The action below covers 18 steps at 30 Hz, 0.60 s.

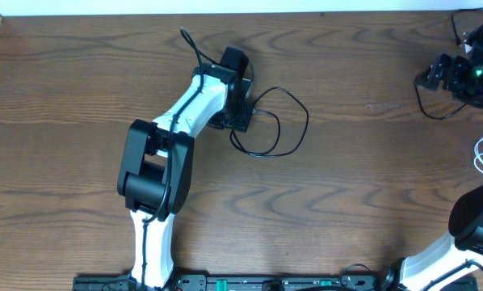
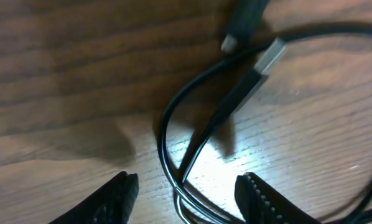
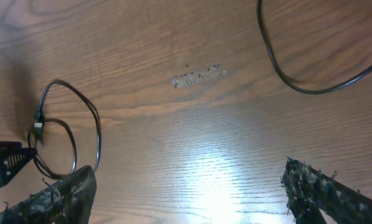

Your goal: Untangle cables

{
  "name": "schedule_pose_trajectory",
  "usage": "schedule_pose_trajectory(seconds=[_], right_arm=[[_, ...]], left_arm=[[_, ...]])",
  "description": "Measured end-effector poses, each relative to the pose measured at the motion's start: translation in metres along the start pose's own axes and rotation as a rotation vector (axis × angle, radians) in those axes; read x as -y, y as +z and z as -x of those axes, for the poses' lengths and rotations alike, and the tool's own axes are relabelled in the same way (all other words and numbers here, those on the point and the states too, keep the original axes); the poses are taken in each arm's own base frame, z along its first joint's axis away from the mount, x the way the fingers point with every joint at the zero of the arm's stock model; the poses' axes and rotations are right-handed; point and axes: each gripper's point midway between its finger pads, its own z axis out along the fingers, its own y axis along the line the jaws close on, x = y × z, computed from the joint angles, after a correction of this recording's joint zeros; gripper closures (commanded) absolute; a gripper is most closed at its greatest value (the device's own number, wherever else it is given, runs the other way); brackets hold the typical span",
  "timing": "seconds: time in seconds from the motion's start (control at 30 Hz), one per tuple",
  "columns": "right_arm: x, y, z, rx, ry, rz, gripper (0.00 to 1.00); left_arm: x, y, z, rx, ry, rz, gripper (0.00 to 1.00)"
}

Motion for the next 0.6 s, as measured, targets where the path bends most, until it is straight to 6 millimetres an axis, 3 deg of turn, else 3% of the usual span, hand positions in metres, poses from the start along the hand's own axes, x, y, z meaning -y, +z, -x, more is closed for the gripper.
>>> schedule_pose_trajectory(seconds=[0.2,0.4,0.6], right_arm=[[0.000,0.000,-0.001,-0.004,0.001,-0.001,0.07],[0.000,0.000,-0.003,-0.013,0.005,-0.001,0.07],[0.000,0.000,-0.004,-0.014,0.005,-0.001,0.08]], left_arm=[[-0.003,0.010,-0.017,-0.044,0.025,0.007,0.54],[-0.005,0.011,-0.017,-0.022,0.038,0.020,0.92],[-0.005,0.011,-0.017,-0.019,0.035,0.015,0.93]])
